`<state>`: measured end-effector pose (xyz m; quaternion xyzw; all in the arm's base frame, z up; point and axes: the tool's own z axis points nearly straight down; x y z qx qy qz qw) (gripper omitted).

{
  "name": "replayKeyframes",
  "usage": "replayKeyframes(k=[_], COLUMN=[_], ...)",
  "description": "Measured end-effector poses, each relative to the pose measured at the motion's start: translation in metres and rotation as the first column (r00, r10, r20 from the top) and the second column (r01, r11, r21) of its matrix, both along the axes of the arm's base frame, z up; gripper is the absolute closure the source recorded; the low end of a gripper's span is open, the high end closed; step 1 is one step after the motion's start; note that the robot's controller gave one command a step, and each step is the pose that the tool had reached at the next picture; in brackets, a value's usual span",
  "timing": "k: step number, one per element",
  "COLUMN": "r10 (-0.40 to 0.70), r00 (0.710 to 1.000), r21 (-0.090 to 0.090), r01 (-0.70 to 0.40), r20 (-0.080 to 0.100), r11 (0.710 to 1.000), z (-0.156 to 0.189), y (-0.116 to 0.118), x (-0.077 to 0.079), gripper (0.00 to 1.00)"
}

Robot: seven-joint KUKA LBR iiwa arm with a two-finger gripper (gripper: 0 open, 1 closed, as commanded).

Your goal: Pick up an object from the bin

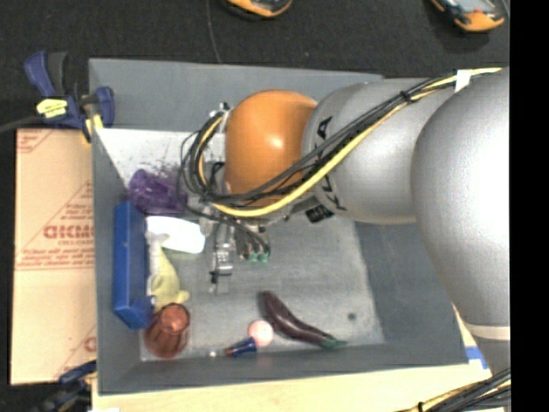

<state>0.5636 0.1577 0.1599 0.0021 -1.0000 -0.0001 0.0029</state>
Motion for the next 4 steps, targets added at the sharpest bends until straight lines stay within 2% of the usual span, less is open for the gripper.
replayKeyframes(k=[1,2,3,4], r10=[-0.004,0.005,0.15,0.128], r00=[1.0,1.0,0.989,0.992], r21=[0.001,0.002,0.0,0.001], r01=[0.004,-0.005,-0.15,-0.128], r20=[0.008,0.007,0.013,0.006], r11=[1.0,1.0,0.989,0.992], z=[0.005,0.002,-0.032,0.01], y=[-0.001,0.0,0.007,0.002], x=[0.002,0.014,0.008,0.0], gripper=[0.0,0.0,0.0,0.0])
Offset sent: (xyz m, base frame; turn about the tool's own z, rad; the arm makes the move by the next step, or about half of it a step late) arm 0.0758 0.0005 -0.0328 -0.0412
